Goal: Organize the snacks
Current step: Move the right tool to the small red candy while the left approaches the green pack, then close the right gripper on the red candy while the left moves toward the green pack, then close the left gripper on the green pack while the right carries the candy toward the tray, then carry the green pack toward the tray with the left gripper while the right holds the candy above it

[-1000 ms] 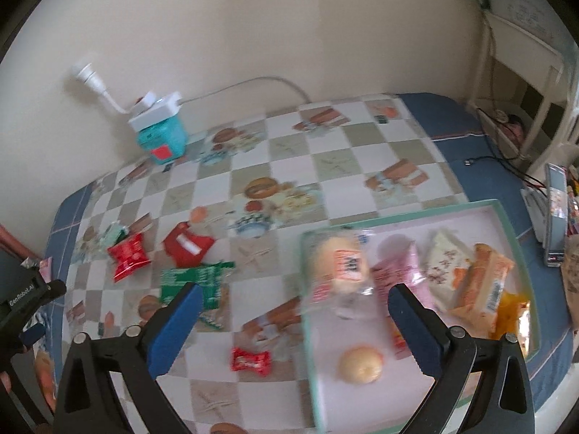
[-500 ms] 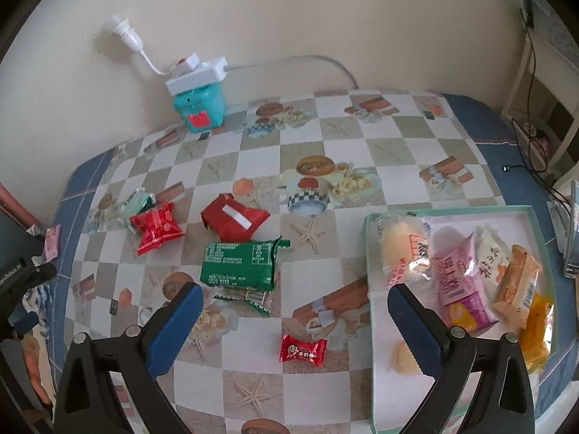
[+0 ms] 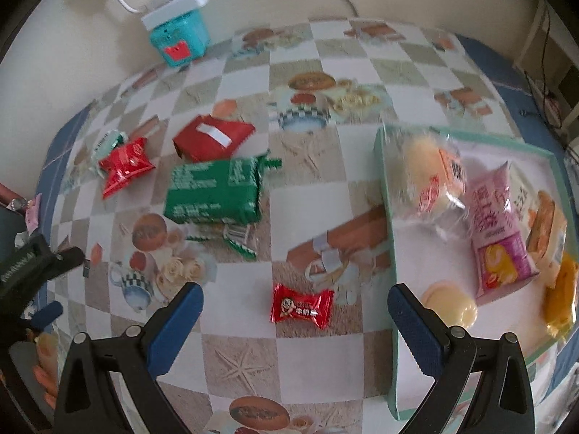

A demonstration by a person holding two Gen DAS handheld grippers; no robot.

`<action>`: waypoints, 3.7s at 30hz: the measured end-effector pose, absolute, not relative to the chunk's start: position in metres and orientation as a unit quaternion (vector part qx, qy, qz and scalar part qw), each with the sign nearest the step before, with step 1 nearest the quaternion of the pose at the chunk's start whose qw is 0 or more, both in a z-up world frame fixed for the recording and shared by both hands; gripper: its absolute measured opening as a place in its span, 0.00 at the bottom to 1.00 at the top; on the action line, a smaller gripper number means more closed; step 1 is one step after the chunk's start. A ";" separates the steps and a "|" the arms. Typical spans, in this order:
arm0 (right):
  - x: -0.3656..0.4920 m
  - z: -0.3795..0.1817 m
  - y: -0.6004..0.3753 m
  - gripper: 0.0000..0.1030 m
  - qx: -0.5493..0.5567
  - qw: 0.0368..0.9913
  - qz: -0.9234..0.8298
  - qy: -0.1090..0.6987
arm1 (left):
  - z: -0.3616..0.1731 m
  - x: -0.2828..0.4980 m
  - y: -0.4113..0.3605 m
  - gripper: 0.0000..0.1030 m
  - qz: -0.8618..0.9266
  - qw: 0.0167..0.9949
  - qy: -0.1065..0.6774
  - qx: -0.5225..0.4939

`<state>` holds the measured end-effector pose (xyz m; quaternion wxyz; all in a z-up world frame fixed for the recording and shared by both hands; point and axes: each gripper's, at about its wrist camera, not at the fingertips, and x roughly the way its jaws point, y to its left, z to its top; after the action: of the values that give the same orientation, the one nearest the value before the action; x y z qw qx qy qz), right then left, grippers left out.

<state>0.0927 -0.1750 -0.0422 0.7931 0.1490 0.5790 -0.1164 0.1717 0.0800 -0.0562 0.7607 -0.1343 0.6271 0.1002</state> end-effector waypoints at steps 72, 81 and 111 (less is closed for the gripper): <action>0.052 0.002 -0.295 0.34 0.203 0.827 -0.200 0.485 | -0.027 0.170 -0.129 0.95 -0.104 0.820 0.562 0.038; 0.052 -0.005 -0.304 0.34 0.215 0.822 -0.198 0.489 | -0.044 0.172 -0.146 0.92 -0.070 0.830 0.546 0.086; 0.032 0.022 -0.309 0.34 0.226 0.830 -0.203 0.469 | 0.048 0.162 -0.096 0.64 -0.093 0.854 0.511 -0.029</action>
<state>0.0320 -0.3091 0.0223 0.8295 0.2264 0.4685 -0.2027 0.1622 -0.0959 0.0482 0.8540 -0.0287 0.5110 -0.0930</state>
